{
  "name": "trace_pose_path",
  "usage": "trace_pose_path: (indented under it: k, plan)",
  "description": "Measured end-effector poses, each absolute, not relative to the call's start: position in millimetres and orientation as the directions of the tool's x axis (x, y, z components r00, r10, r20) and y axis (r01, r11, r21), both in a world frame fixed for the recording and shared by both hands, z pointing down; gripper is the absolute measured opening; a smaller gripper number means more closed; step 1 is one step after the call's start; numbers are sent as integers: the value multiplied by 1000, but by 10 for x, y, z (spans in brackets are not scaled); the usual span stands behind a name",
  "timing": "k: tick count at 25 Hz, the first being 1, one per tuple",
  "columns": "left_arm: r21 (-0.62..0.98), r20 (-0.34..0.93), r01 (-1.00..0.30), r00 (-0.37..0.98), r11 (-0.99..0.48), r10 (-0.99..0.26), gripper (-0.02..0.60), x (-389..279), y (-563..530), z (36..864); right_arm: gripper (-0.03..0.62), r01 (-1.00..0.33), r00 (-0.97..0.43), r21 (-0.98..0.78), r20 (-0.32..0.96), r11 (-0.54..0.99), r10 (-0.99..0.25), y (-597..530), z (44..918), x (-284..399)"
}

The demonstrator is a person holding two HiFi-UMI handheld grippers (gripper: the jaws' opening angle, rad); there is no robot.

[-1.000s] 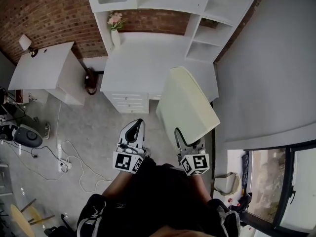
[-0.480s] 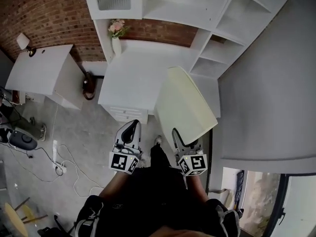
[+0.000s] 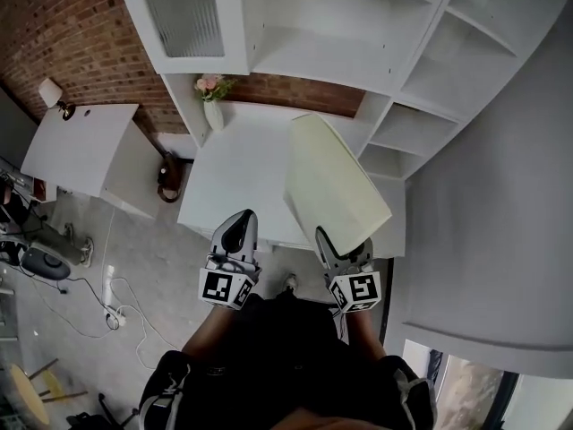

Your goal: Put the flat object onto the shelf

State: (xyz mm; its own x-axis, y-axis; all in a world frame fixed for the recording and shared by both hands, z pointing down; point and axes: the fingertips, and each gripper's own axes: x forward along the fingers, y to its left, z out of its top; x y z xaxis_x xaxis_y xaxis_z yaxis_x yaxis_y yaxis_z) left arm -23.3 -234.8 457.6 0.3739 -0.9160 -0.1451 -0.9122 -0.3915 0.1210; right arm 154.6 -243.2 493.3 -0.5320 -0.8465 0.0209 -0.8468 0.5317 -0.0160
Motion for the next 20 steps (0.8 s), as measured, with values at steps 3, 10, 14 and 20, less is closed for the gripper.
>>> trace_pose_path:
  k: [3, 10, 14, 20]
  plan:
    - [115, -152, -923, 348, -366, -925, 17, -241, -2610, 4546, 291, -846, -532, 14, 49, 534, -845, -2764, 4972, 1624]
    - [130, -158, -922, 344, -365, -925, 17, -541, -3080, 4503, 291, -871, -480, 99, 48, 482, -876, -3084, 4811, 1576]
    - [129, -157, -909, 376, -397, -913, 17, -630, -3265, 4449, 291, -864, -441, 252, 36, 436, -897, -3182, 4481, 1500]
    - [155, -161, -890, 405, -429, -900, 17, -834, -3480, 4502, 291, -810, -329, 491, 69, 319, -942, -3323, 4000, 1380]
